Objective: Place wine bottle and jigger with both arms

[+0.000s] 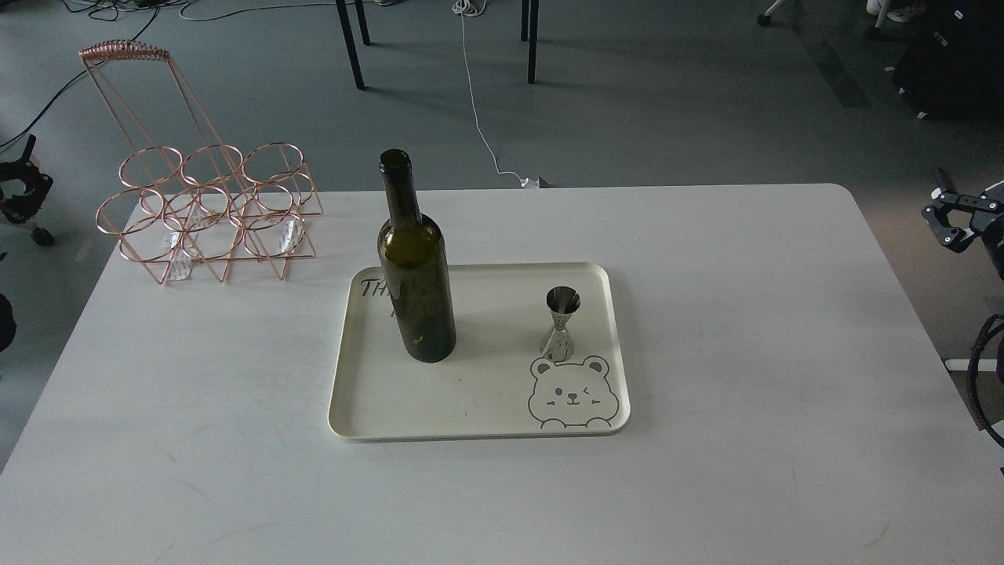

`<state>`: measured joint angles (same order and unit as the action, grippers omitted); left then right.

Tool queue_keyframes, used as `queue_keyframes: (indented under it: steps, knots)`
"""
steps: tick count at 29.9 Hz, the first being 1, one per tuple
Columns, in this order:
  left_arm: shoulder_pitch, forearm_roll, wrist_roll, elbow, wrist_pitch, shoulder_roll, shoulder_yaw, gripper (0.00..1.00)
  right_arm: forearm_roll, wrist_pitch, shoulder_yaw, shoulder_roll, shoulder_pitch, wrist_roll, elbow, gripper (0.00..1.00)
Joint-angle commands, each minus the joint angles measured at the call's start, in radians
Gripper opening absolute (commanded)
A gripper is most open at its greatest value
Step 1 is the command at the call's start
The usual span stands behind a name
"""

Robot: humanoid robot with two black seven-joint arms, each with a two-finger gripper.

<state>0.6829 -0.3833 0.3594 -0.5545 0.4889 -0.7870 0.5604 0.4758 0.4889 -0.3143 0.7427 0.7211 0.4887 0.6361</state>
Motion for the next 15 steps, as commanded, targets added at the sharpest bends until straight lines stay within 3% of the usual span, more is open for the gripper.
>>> queue_keyframes:
  steps: [1,9,15]
  knots:
    - [0.0,-0.005,0.001,0.001,0.0,-0.001,0.001,0.99,0.0,0.0,-0.002,-0.002,0.003,0.0,0.001,0.99]
    - [0.003,-0.003,-0.002,0.001,0.0,-0.018,0.001,0.99,-0.029,0.0,0.008,0.024,0.017,0.0,0.023,0.99]
    - [0.003,0.0,0.001,-0.001,0.0,-0.018,-0.001,0.99,-0.291,0.0,-0.002,0.122,0.124,0.0,0.15,0.99]
